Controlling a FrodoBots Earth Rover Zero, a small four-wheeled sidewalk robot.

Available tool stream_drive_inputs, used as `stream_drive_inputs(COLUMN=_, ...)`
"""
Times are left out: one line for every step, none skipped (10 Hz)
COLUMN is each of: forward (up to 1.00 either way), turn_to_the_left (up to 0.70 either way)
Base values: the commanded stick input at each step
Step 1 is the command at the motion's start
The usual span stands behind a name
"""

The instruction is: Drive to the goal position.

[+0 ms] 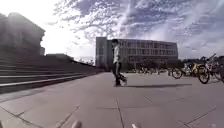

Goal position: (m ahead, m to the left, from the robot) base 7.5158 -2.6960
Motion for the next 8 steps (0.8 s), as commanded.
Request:
stream_drive_inputs(forward=0.7, turn_to_the_left=-0.27)
stream_drive_inputs(forward=0.7, turn_to_the_left=-0.27)
stream_drive_inputs(forward=0.7, turn_to_the_left=-0.27)
stream_drive_inputs(forward=0.7, turn_to_the_left=-0.14)
stream_drive_inputs(forward=0.7, turn_to_the_left=0.0)
stream_drive_inputs(forward=0.7, turn_to_the_left=0.0)
stream_drive_inputs(forward=0.7, turn_to_the_left=0.0)
stream_drive_inputs(forward=0.7, turn_to_the_left=0.0)
